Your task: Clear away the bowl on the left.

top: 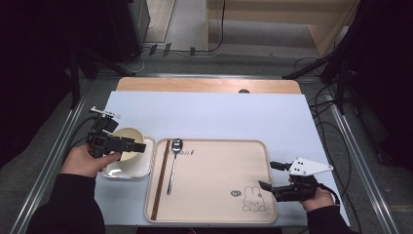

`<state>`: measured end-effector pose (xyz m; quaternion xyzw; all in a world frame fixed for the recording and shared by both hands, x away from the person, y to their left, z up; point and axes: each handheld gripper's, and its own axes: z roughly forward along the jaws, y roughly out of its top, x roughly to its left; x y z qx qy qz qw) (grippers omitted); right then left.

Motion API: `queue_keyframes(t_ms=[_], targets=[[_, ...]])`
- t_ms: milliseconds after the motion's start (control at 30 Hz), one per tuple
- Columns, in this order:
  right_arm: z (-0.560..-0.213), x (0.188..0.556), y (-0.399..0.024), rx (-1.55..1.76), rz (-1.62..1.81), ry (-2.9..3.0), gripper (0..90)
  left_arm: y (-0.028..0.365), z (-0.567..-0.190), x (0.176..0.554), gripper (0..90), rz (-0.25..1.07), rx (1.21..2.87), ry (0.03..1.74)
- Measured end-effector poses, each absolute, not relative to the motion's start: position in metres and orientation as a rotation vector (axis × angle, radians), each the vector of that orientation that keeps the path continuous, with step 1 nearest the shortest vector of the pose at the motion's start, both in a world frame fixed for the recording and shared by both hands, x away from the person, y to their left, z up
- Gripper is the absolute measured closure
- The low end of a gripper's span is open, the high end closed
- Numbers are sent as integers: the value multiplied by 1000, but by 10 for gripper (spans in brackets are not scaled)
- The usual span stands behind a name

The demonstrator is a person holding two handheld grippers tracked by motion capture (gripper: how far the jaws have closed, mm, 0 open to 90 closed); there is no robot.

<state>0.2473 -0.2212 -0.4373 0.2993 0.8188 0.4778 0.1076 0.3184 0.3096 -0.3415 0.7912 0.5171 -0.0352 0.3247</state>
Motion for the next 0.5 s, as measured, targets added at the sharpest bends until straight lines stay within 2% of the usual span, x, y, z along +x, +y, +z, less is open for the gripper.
queue_keyframes(t_ms=[200, 500], targets=[[-437, 248, -221, 878, 1407, 2413, 228, 321, -342, 316, 307, -60, 2071, 1372], [-437, 248, -220, 875, 1405, 2413, 228, 345, -343, 314, 290, -80, 2034, 1384]])
